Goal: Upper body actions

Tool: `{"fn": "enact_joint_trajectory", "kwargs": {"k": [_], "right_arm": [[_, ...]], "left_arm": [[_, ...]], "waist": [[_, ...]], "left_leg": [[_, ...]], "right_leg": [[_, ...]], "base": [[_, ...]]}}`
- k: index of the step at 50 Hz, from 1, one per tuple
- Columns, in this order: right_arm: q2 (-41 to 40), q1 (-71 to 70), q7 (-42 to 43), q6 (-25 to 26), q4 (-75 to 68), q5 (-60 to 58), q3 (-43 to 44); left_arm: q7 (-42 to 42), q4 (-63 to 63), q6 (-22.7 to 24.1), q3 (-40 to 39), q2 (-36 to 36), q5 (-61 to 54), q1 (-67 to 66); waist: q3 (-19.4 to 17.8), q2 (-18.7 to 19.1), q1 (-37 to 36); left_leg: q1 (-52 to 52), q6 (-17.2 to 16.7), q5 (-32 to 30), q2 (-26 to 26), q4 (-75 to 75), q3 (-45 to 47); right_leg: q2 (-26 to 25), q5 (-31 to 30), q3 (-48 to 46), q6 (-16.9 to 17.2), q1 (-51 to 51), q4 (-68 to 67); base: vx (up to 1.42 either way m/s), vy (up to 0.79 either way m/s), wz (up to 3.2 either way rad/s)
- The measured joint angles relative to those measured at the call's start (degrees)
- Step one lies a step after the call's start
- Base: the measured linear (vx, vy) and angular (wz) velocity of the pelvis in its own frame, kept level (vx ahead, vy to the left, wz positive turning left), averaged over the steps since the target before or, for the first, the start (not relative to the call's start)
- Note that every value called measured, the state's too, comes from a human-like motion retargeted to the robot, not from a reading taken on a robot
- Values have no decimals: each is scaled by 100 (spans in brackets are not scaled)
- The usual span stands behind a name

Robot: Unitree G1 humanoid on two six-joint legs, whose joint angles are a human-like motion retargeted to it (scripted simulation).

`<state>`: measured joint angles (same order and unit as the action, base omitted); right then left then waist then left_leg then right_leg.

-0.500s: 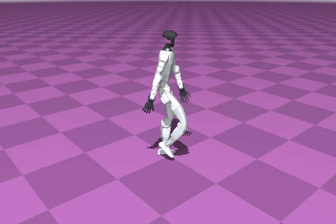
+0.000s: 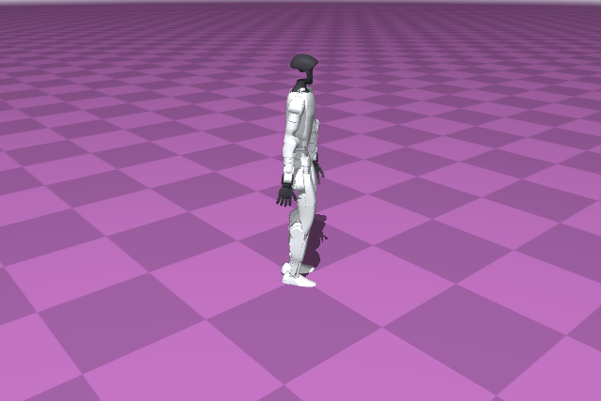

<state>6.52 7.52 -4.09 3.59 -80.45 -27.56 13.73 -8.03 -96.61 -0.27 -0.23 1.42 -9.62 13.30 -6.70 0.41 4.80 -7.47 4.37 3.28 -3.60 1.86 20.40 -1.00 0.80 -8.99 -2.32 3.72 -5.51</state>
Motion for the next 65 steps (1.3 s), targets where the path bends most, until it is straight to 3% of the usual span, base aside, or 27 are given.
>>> {"fn": "enact_joint_trajectory", "kwargs": {"k": [5,9,15,20,26,30,33,35,40,47,52,55,61,62,63,65], "right_arm": [[-123,-229,-222,-8,154,-482,-2],[-140,-318,-93,-162,356,-639,-235],[-112,-232,-45,-98,174,-588,-142],[-42,85,206,-17,-230,187,188],[92,-146,486,7,-678,540,5],[93,-566,411,41,-803,752,-305],[-45,-1102,101,155,-685,1077,-508],[-169,-1470,-129,153,-504,1169,-599],[-400,-2425,-605,211,20,1059,-541],[-687,-3423,-1020,80,682,1529,-660],[-595,-3638,-834,-72,551,1279,-719],[-591,-3426,-797,-131,519,1164,-715],[-575,-2574,-630,18,142,1211,-583],[-558,-2439,-585,51,41,1230,-563],[-539,-2308,-531,77,-66,1245,-548],[-492,-2063,-438,145,-321,1237,-538]], "left_arm": [[4,-80,-256,211,-62,418,-547],[0,-80,-129,266,-121,534,-766],[-29,-29,-234,138,-173,1107,-559],[16,305,-213,27,-236,1276,-588],[52,335,-337,-689,-274,716,-807],[307,170,-390,-1198,-213,-65,-1184],[1098,-7,-617,-1349,-270,-448,-1420],[1429,-80,-741,-1340,-340,-460,-1612],[1683,-80,-1001,-1019,-417,137,-2285],[1736,-80,-1186,-1015,-389,737,-2823],[1620,-80,-1196,-1203,-409,362,-2741],[1557,-80,-975,-1224,-436,226,-2574],[1346,68,-309,-1386,-412,-190,-2152],[1273,150,-216,-1400,-408,-237,-2081],[1177,234,-145,-1395,-412,-265,-2012],[986,351,-41,-1335,-417,-266,-1909]], "waist": [[632,-44,-683],[451,-26,-437],[330,93,-10],[443,52,-342],[357,114,-307],[248,57,-291],[-19,-140,-469],[-224,-222,-659],[-316,-137,-1545],[-408,-52,-1898],[-298,-96,-1878],[-93,-160,-1673],[341,-200,-1197],[378,-164,-1146],[426,-124,-1098],[511,-7,-963]], "left_leg": [[433,-146,30,71,-24,211],[313,-183,-44,70,-84,126],[399,-288,-100,241,-32,-153],[381,-374,-86,280,-71,-67],[414,-530,78,461,254,-56],[908,-626,-106,660,1461,-38],[1854,-641,-1127,1028,3388,-258],[2557,-239,-1794,1263,4595,-380],[4225,-180,-1071,2017,6832,-433],[5319,-137,-528,2326,8140,-437],[4945,-249,-566,2171,7744,-389],[4420,-312,-737,1842,6956,-392],[2576,-511,-1117,942,3629,-418],[2177,-603,-1054,796,2885,-423],[1798,-770,-582,666,2187,-425],[1041,-543,303,624,1052,188]], "right_leg": [[130,-462,0,266,-272,656],[-42,-398,376,2,-324,470],[-118,-329,114,-47,-277,480],[-190,-356,100,-143,-288,553],[-283,-313,133,-263,-225,530],[-133,-283,184,-311,-141,497],[128,-330,180,-328,-36,537],[204,-382,157,-370,48,576],[59,-482,412,-531,-18,588],[-82,-485,506,-692,34,564],[-30,-411,334,-664,48,558],[77,-356,122,-576,4,591],[150,-240,-239,-425,-37,667],[101,-213,-271,-412,-42,660],[33,-181,-300,-403,-60,647],[-104,-119,-358,-365,-45,622]], "base": [[12,-13,-31],[9,-5,16],[3,-9,36],[15,-12,-13],[9,-13,-5],[9,-6,4],[-6,-14,3],[-7,-19,2],[0,-11,-46],[0,0,-16],[1,0,32],[4,7,72],[6,13,61],[-1,15,26],[-1,15,23],[5,18,19]]}}
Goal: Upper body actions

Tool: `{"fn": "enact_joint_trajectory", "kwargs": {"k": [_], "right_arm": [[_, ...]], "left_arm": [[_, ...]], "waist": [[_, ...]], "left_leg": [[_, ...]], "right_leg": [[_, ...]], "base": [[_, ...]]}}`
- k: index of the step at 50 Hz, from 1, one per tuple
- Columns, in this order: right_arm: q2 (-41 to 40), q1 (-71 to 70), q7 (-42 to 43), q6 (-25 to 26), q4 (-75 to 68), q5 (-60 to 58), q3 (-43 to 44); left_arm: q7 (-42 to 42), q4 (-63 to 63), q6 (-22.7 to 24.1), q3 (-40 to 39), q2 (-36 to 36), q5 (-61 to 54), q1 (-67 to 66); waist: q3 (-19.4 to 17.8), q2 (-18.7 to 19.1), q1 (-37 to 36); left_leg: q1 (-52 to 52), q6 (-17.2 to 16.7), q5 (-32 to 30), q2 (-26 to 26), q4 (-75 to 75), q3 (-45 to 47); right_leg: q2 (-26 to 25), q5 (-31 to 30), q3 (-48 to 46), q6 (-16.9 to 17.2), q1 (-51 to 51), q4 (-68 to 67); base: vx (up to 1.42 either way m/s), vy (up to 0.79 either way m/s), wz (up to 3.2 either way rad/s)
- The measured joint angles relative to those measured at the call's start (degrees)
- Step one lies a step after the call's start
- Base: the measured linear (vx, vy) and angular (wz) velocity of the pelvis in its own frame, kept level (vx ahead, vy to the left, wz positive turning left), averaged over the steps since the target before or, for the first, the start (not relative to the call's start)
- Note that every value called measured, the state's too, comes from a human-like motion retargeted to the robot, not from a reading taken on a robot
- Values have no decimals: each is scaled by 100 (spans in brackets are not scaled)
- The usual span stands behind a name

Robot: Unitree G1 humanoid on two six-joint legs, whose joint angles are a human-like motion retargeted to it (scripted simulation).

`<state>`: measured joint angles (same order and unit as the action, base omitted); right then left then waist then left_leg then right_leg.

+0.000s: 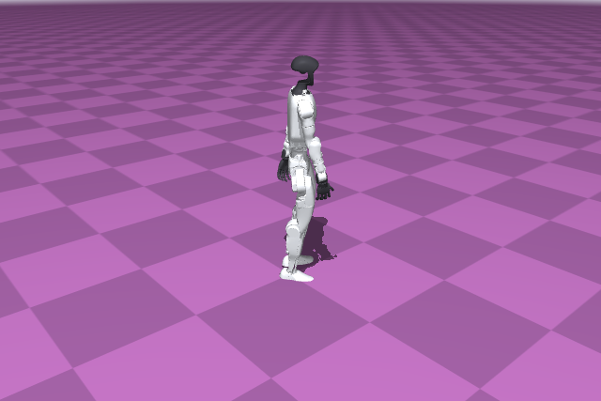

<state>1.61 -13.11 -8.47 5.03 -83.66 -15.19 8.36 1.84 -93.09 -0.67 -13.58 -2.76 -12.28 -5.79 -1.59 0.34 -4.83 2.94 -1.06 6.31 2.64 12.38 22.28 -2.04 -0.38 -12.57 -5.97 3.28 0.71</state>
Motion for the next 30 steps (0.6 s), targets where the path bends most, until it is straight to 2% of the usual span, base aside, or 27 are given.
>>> {"fn": "enact_joint_trajectory", "kwargs": {"k": [2,3,5,7,10,13,19,23,28,30], "right_arm": [[51,234,-2,106,-281,-84,-62],[65,312,-52,161,-367,-109,-118],[93,439,-194,104,-419,-55,-165],[141,492,-311,-93,-382,153,-138],[159,567,-279,-91,-297,245,-68],[125,570,-148,-37,-109,73,-55],[102,481,-481,-255,442,-187,-375],[179,647,-559,-457,702,-408,-412],[346,950,-439,-648,783,-981,-208],[391,1136,-306,-693,748,-1119,-127]], "left_arm": [[-29,60,-54,102,1,108,64],[40,91,-145,135,2,193,160],[191,182,-262,150,-71,476,386],[157,311,-182,353,-180,667,569],[-2,420,-124,651,-287,853,624],[-1,311,-173,568,-265,822,547],[263,-19,-332,276,-317,574,422],[288,-349,-359,257,-348,451,425],[230,-431,-470,648,-317,267,563],[144,-431,-541,867,-240,198,690]], "waist": [[103,153,246],[165,166,491],[196,112,580],[-23,77,408],[-65,36,350],[53,76,255],[-21,77,478],[44,-10,369],[-27,-26,291],[-122,23,341]], "left_leg": [[-186,237,-338,-345,-744,-571],[-147,111,-446,-323,-864,-805],[15,69,-566,-352,-980,-839],[-138,243,-611,-527,-1174,-629],[-201,267,-552,-597,-1162,-718],[-152,336,-491,-619,-1151,-533],[-292,450,-373,-701,-1174,-403],[-375,521,-293,-782,-1172,-344],[-460,600,-242,-774,-1182,-317],[-531,621,-226,-701,-1174,-322]], "right_leg": [[-96,49,-82,43,68,3],[-42,75,-228,74,12,7],[48,85,-232,109,-135,-2],[86,49,-120,149,-111,-18],[179,-2,-119,209,-59,31],[195,-30,71,260,-170,-6],[240,13,209,377,-139,-91],[309,127,290,456,-134,-238],[314,375,315,453,-332,-970],[268,48,264,403,-485,-1504]], "base": [[10,27,48],[-11,25,78],[-26,18,21],[-21,16,-30],[-2,19,-10],[-1,18,-48],[-6,12,-22],[3,7,-15],[-8,12,-10],[-11,11,-12]]}}
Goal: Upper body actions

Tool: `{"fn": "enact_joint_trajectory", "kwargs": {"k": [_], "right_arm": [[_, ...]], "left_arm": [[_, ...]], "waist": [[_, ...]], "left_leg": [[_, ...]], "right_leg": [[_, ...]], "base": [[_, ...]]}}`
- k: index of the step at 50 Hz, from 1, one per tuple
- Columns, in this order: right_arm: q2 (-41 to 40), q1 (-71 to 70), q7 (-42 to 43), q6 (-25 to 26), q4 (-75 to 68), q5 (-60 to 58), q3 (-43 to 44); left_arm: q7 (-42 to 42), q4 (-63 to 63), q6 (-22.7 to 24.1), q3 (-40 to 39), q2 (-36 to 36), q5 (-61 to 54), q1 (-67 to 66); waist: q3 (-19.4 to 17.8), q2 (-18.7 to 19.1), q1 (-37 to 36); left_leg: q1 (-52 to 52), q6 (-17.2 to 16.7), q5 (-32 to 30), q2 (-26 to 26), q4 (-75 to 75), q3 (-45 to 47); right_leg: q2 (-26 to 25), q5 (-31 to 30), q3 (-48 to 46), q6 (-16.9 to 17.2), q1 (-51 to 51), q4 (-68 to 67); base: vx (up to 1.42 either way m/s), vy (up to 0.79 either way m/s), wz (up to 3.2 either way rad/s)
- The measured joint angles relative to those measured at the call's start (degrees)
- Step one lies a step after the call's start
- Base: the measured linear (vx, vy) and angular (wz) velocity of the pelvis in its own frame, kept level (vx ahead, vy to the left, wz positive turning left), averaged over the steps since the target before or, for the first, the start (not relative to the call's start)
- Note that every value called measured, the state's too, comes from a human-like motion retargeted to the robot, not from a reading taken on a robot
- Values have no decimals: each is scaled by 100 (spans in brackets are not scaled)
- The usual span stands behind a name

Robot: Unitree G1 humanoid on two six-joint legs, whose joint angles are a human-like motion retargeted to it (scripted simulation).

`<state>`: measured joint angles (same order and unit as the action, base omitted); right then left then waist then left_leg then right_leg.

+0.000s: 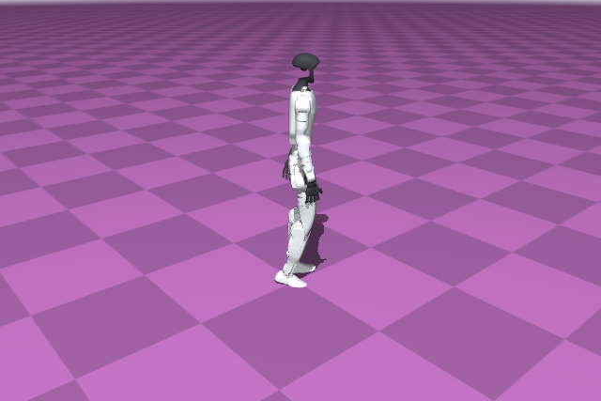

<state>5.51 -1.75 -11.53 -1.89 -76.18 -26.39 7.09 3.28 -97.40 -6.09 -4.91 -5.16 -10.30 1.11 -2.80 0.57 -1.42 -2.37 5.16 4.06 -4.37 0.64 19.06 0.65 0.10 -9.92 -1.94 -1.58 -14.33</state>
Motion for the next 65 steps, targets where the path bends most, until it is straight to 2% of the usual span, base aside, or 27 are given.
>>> {"fn": "enact_joint_trajectory", "kwargs": {"k": [3,4,7,10,13,17,22,27,30,33,34,35,36,38,40,41,45,47,53,60,65], "right_arm": [[76,234,171,9,-209,-84,183],[110,324,228,15,-308,-88,244],[261,659,341,53,-655,-71,401],[473,967,355,165,-1093,10,578],[650,1375,444,271,-1456,76,826],[811,1820,812,336,-1810,264,1098],[856,1918,1008,337,-1882,496,1258],[626,1683,734,306,-1456,523,1180],[384,1487,554,270,-1054,516,995],[191,1252,555,133,-635,442,682],[137,1156,587,88,-486,400,567],[86,1056,624,42,-336,352,451],[41,962,639,-4,-202,284,330],[-41,764,609,-77,34,120,95],[-112,609,490,-118,226,-81,-73],[-142,527,404,-130,313,-184,-93],[-180,354,347,-268,560,-475,-175],[-162,354,460,-288,554,-603,-255],[-32,680,675,-144,-31,-489,-53],[342,1152,1753,-220,-1382,79,264],[484,902,2079,-199,-1946,390,77]], "left_arm": [[-120,0,105,260,192,-226,401],[-130,0,195,284,256,-263,570],[8,16,355,277,377,-291,1224],[13,277,384,95,453,-120,1932],[-217,659,630,145,552,-172,2468],[-505,960,1016,193,644,-396,2981],[-553,908,1143,-5,619,-648,3241],[-475,734,1081,41,523,-507,2926],[-501,455,969,187,498,-290,2598],[-419,97,734,308,498,-15,2219],[-385,33,622,365,494,90,2087],[-353,0,498,433,489,194,1949],[-320,0,371,526,477,302,1798],[-288,0,200,679,454,521,1522],[-343,0,205,765,443,731,1250],[-381,0,241,778,445,814,1150],[-439,0,361,705,491,903,813],[-391,0,377,682,485,805,734],[-269,0,234,584,478,753,914],[-246,1,434,529,385,683,1112],[-349,0,256,642,116,700,1044]], "waist": [[-224,243,28],[-293,337,68],[-485,558,347],[-642,581,637],[-661,546,774],[-594,523,904],[-598,510,982],[-430,512,898],[-317,497,761],[-168,379,628],[-148,292,577],[-135,195,528],[-130,114,529],[-111,-20,473],[-38,-95,249],[-4,-96,86],[113,-4,-166],[63,32,31],[-32,141,473],[153,133,352],[38,126,434]], "left_leg": [[-109,14,20,326,15,122],[-142,17,21,444,19,165],[-198,37,19,719,63,171],[-139,71,24,817,157,77],[-81,130,15,807,197,-18],[-28,145,10,819,225,-120],[-98,92,36,876,226,-67],[-133,47,72,860,162,115],[-154,18,92,811,124,209],[-146,19,130,592,89,306],[-153,30,146,458,79,344],[-160,44,163,310,70,377],[-179,43,177,193,67,350],[-214,27,206,16,45,350],[-230,-18,234,-59,6,487],[-201,-46,236,-42,-16,596],[5,-152,214,122,-32,747],[36,-169,161,148,-47,645],[129,-240,48,280,-11,307],[196,-385,37,397,103,206],[301,-562,179,592,537,119]], "right_leg": [[-76,-980,27,-97,-671,-1429],[-111,-1026,25,-177,-963,-2032],[62,-712,-416,-457,-1786,-3733],[442,-277,-838,-834,-2619,-5158],[505,-147,-892,-916,-3375,-6002],[530,-181,-981,-894,-3852,-6270],[441,-280,-1015,-834,-3493,-5691],[212,-499,-789,-651,-2628,-4591],[28,-710,-578,-499,-1868,-3491],[-61,-1099,-269,-245,-981,-1837],[-44,-1159,-171,-63,-655,-1226],[-20,-1153,-76,169,-323,-605],[7,-702,-23,243,-61,-130],[45,-16,-39,219,264,608],[178,-108,-266,272,375,1176],[131,-245,-97,281,366,1338],[76,-434,-191,336,184,1557],[-50,-359,186,170,78,1432],[-126,-218,-128,87,126,1362],[-219,-195,-243,-35,210,1485],[-260,-145,-320,-149,312,1490]], "base": [[-19,11,-44],[-16,10,-48],[-15,7,-6],[-15,3,25],[0,1,29],[4,-1,18],[1,-1,-8],[8,-2,-33],[10,-2,-27],[12,-2,-22],[11,-3,-22],[10,-4,-1],[9,-3,13],[10,-3,2],[14,-8,-56],[11,-9,-81],[2,-7,-32],[5,-5,45],[5,-11,48],[15,-12,15],[8,-16,13]]}}
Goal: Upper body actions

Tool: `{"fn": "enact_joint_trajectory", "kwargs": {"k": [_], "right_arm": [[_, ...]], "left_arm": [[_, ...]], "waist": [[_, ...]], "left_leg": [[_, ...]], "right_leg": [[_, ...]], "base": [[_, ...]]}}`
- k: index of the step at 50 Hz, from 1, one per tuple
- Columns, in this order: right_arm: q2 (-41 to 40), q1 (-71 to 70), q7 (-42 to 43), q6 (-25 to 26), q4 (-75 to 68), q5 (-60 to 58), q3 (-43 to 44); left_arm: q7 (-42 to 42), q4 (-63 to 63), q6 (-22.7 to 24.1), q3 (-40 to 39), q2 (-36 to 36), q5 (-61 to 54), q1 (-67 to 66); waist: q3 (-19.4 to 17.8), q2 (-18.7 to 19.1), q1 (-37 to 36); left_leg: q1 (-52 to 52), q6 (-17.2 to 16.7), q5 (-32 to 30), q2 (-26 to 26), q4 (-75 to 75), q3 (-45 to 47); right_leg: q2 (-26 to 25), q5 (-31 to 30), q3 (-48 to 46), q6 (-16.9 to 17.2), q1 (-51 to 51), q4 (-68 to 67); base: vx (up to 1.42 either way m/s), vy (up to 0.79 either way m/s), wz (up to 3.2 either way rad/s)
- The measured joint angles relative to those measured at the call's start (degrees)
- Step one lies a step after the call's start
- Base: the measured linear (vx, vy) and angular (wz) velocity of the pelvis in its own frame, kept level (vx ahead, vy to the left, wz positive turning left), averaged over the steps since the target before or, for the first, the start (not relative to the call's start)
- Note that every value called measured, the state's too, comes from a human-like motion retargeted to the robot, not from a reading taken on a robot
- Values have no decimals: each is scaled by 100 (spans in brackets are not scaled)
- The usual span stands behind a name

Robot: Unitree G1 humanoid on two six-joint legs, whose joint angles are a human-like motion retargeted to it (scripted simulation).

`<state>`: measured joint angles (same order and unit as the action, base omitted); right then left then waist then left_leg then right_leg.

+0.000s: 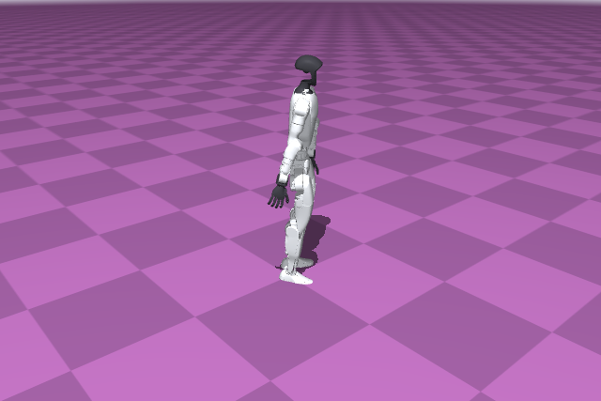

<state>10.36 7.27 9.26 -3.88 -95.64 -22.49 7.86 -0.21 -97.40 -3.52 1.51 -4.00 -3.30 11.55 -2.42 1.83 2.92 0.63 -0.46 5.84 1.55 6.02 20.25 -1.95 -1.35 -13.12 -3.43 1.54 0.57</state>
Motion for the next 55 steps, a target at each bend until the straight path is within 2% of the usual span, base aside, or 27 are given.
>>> {"fn": "enact_joint_trajectory", "kwargs": {"k": [3,5,7,9,10,12,16,19,24,28,31,36,42,43,45,48,50,52,55], "right_arm": [[-57,-304,-116,26,68,119,-140],[-140,-548,-290,69,196,236,-301],[-262,-947,-588,183,371,385,-516],[-438,-1414,-873,255,670,517,-629],[-539,-1634,-986,249,866,586,-650],[-691,-2076,-1291,195,1280,786,-749],[-884,-2920,-1707,248,1956,867,-564],[-992,-3336,-1750,148,2386,1004,-619],[-924,-3870,-1720,-100,2543,756,-859],[-945,-3879,-1660,-170,2547,694,-825],[-947,-3717,-1637,-226,2456,770,-835],[-922,-3262,-1503,-168,1998,436,-903],[-832,-2566,-1212,-55,1157,-64,-1128],[-832,-2442,-1158,-25,1031,-153,-1138],[-827,-2208,-1107,47,807,-305,-1112],[-751,-1961,-1072,190,489,-442,-1030],[-674,-1862,-1027,273,322,-509,-987],[-645,-1807,-1005,325,293,-479,-1009],[-602,-1848,-1042,295,431,-389,-915]], "left_arm": [[-179,0,-128,-8,-158,119,-322],[-245,0,-185,-95,-231,123,-679],[-151,0,-252,-260,-272,61,-1064],[69,0,-323,-335,-332,36,-1394],[190,0,-357,-329,-371,59,-1553],[362,0,-454,-267,-466,191,-1875],[729,0,-776,-201,-440,577,-2515],[1191,0,-835,-167,-354,836,-3057],[1274,0,-944,-327,-115,994,-3637],[1443,0,-932,-540,-34,723,-3592],[1417,0,-817,-589,-28,528,-3383],[1186,0,-696,-911,-12,158,-2959],[952,13,-501,-1392,-52,-608,-2378],[890,52,-515,-1419,-61,-686,-2296],[814,170,-490,-1425,-98,-757,-2159],[739,309,-423,-1328,-107,-758,-1963],[705,349,-392,-1300,-51,-723,-1829],[657,410,-353,-1317,5,-715,-1706],[657,478,-245,-1291,22,-643,-1464]], "waist": [[0,-11,-8],[17,-34,-74],[-14,-101,-167],[-98,-164,-160],[-161,-173,-147],[-412,-260,-386],[-628,-79,-1191],[-758,-82,-1680],[-984,-167,-2288],[-1051,-177,-2447],[-923,-166,-2343],[-519,-208,-1935],[-123,-371,-1317],[-56,-362,-1248],[132,-223,-1056],[376,88,-580],[575,232,-207],[658,283,-110],[510,213,-125]], "left_leg": [[164,-141,88,175,508,11],[266,-187,-91,258,884,112],[559,-270,-667,433,1624,251],[1276,-343,-1469,815,2928,103],[1714,-285,-1882,1014,3629,-10],[2333,220,-2228,1565,4893,315],[3716,454,-1158,2866,7226,380],[4627,439,-878,3107,8317,138],[5372,175,-730,2922,8901,58],[5291,261,-656,2941,8713,125],[4971,270,-698,2829,8306,139],[3804,76,-895,2224,6973,223],[1628,-136,-1303,793,4042,209],[1208,-222,-1455,558,3327,201],[460,-603,-1211,252,1832,181],[-251,-348,-195,60,288,427],[-213,-93,-161,-128,-207,-181],[-150,-36,-319,-202,-459,-190],[-110,13,-347,-308,-542,-233]], "right_leg": [[13,0,23,-57,36,7],[30,-25,104,-104,64,1],[81,-56,237,-165,64,-16],[163,-64,176,-199,37,-21],[182,-68,83,-210,42,-15],[178,-102,93,-281,189,15],[-217,-145,336,-540,302,28],[-276,-175,629,-665,369,-51],[-105,-202,1131,-726,474,-186],[-44,-150,1168,-748,535,-257],[-37,-113,1044,-740,483,-254],[48,-82,765,-658,311,-206],[330,39,431,-488,254,-195],[328,67,414,-465,252,-199],[158,128,295,-446,217,-194],[-117,228,-70,-379,231,-145],[-139,273,-342,-291,176,-86],[-131,263,-367,-248,57,-79],[-20,225,-392,-180,-40,-97]], "base": [[13,-17,-6],[17,-18,-36],[8,-22,-44],[-7,-17,25],[-9,-23,37],[-3,-31,-10],[0,-17,-75],[8,-6,-101],[4,3,-94],[2,0,-17],[4,3,40],[6,7,61],[8,9,58],[8,14,38],[5,16,51],[1,18,101],[-3,21,113],[-17,24,36],[-28,19,11]]}}
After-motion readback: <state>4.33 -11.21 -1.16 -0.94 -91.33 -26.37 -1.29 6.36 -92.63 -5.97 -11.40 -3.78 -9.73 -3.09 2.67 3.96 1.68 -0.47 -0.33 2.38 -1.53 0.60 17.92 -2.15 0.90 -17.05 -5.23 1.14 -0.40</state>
